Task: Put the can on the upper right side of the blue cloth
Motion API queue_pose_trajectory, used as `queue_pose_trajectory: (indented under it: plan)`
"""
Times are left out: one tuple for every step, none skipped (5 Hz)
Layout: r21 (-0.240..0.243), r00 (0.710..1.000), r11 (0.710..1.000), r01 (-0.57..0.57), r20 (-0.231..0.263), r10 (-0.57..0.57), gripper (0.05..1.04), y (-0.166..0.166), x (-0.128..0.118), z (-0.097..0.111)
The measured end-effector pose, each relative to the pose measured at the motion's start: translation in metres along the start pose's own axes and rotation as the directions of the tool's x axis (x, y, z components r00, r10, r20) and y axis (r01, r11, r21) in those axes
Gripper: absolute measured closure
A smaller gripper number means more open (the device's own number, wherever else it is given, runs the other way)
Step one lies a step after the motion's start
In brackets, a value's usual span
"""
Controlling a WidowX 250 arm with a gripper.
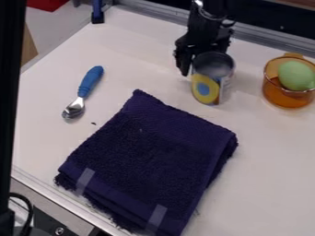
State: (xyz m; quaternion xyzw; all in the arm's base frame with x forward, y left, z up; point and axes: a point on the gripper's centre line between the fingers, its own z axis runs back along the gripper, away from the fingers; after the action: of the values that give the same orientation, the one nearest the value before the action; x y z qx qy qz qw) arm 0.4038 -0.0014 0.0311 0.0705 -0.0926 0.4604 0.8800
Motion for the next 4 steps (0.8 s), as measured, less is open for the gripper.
queue_pose_trajectory:
  plan:
    - [-0.016,0.999,0.999,0.047,-0.007,-0.047,0.086,0.000,-0.024,0.005]
    - [-0.037,0.996,0.995,0.092,-0.012,-0.092,0.086,0.003,-0.048,0.010]
    - [-0.046,0.995,0.994,0.099,-0.025,-0.100,0.086,0.000,-0.064,0.012]
    - [-0.057,0.997,0.996,0.070,-0.040,-0.072,0.086,-0.002,-0.074,0.014]
